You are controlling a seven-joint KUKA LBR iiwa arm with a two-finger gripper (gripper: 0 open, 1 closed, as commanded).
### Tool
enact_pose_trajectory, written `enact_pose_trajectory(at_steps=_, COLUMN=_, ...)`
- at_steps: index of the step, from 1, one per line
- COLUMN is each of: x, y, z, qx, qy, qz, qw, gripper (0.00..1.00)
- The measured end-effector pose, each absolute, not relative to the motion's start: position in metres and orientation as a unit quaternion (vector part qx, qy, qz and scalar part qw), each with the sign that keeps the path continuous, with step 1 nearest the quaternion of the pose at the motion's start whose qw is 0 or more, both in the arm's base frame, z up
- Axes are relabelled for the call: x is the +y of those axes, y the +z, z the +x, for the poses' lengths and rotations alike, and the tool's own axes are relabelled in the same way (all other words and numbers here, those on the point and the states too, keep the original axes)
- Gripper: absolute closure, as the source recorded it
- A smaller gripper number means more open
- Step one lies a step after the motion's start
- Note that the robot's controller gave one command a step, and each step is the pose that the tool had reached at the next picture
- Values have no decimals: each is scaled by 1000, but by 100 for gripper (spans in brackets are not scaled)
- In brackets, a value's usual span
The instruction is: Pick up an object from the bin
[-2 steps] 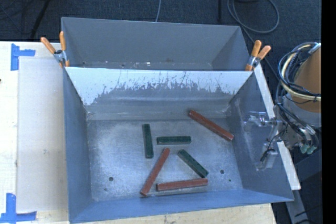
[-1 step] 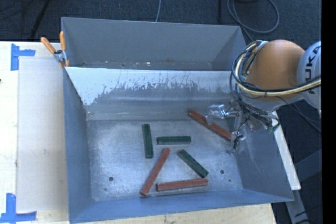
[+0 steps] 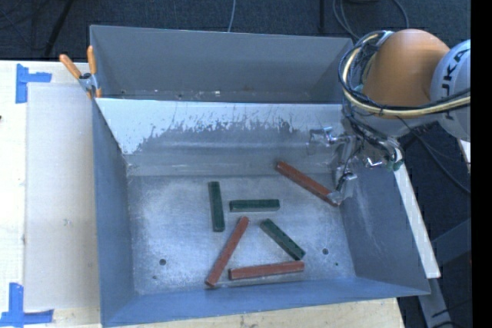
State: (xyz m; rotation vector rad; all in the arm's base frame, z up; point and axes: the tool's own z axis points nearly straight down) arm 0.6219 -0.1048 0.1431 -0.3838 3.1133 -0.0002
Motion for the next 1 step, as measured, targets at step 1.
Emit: enact_pose_trajectory(at_steps=1, x=-92, y=72, z=612, qx=999, qy=1, qz=-39, qw=0, gripper=0)
